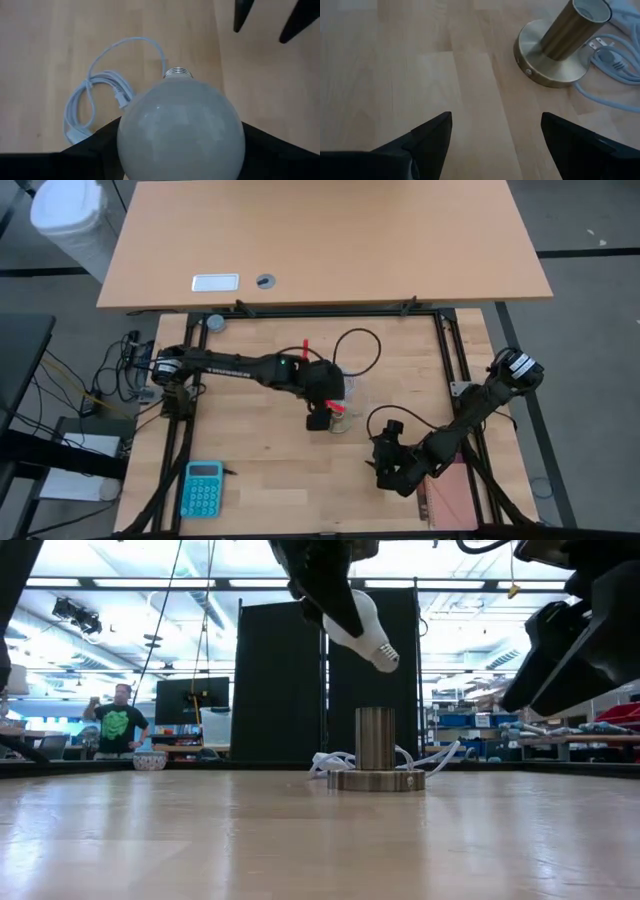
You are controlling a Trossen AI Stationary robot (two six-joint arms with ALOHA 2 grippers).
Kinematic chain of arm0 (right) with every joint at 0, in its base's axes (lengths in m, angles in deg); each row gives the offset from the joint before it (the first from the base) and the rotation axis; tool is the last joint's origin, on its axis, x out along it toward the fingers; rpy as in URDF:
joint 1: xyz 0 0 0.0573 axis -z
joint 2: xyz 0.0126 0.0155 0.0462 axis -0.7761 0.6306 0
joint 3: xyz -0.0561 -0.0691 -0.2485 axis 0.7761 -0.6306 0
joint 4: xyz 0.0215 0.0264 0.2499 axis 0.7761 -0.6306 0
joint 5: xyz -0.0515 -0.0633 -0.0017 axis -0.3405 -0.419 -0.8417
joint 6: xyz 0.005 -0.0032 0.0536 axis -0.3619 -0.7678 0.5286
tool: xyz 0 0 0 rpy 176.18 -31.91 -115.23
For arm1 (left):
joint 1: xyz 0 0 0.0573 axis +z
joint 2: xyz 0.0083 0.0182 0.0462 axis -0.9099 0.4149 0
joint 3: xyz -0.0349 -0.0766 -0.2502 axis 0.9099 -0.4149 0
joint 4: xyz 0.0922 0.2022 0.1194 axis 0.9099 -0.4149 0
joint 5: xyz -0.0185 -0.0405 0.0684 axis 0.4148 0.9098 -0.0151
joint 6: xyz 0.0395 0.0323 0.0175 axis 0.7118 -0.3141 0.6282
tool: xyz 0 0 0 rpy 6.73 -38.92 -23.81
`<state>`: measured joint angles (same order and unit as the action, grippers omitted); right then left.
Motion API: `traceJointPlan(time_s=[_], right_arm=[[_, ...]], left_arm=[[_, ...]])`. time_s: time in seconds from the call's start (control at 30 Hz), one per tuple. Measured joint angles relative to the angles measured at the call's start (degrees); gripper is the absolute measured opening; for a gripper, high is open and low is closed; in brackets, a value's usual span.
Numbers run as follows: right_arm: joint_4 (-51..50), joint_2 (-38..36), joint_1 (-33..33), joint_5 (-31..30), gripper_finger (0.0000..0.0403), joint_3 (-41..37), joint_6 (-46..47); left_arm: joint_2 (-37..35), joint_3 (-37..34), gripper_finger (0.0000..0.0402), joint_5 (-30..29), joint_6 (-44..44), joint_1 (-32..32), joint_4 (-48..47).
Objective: Screw lightbulb
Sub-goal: Insert the white lightbulb into the lamp socket
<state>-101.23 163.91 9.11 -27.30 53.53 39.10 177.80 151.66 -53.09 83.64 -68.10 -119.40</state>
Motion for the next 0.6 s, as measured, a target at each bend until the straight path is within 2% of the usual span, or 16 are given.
traceJointPlan(time_s=[0.27,0.6], right_arm=[[2.8,0.0,1.1,-0.4,0.0307,-1.0,-1.9],[4.9,0.0,1.5,-0.4,0.0307,-1.7,-2.4]], left_arm=[[3.3,0.2,0.0276,2.5,0.1,1.9,-2.5],[4.0,0.3,0.0276,4.3,1.1,2.5,-3.9]])
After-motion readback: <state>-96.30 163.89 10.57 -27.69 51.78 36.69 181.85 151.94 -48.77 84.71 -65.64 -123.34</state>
